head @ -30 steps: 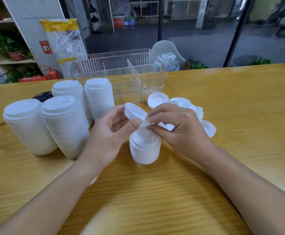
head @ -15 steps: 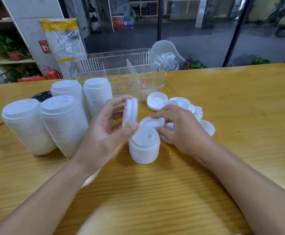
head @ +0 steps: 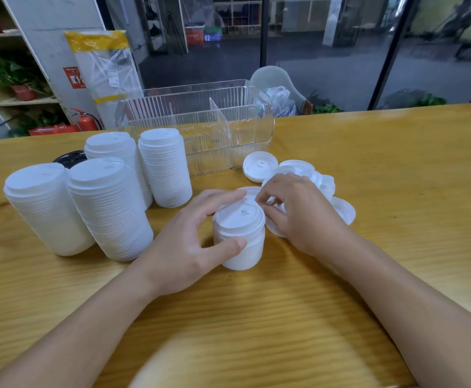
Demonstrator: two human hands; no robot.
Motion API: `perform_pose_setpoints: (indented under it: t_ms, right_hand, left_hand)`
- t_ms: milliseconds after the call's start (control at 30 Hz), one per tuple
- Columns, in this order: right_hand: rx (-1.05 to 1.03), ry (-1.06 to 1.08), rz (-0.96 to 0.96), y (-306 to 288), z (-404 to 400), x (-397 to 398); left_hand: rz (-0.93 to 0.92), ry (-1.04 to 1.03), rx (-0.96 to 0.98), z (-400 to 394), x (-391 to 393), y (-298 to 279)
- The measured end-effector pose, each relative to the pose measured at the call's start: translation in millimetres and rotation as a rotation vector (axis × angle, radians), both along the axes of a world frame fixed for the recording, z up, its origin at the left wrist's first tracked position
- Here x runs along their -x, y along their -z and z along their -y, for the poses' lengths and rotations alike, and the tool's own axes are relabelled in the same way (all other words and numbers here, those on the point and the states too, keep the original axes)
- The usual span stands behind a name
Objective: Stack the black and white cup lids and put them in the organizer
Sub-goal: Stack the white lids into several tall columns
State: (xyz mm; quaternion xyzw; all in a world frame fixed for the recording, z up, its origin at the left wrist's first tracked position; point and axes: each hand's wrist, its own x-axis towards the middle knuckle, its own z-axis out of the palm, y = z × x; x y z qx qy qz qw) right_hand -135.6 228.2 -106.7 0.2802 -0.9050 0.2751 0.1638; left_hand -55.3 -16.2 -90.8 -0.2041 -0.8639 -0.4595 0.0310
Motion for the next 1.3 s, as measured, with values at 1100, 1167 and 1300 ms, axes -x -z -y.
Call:
perform_pose_setpoints:
  t_ms: [1100, 1167, 1300]
  right_hand:
    - [0.767, -0.353, 0.577, -36, 2, -26]
    - [0.696, -0.294, 0.492, -36, 2, -26]
    - [0.469, -0.171, 0.322, -31, 1, -26]
  left_hand:
    - [-0.079, -0.116, -0.409, -4, 7, 3]
    - [-0.089, -0.138, -0.385, -3, 8, 4]
    - [-0.064, -0.166, -0.331, -2, 7, 5]
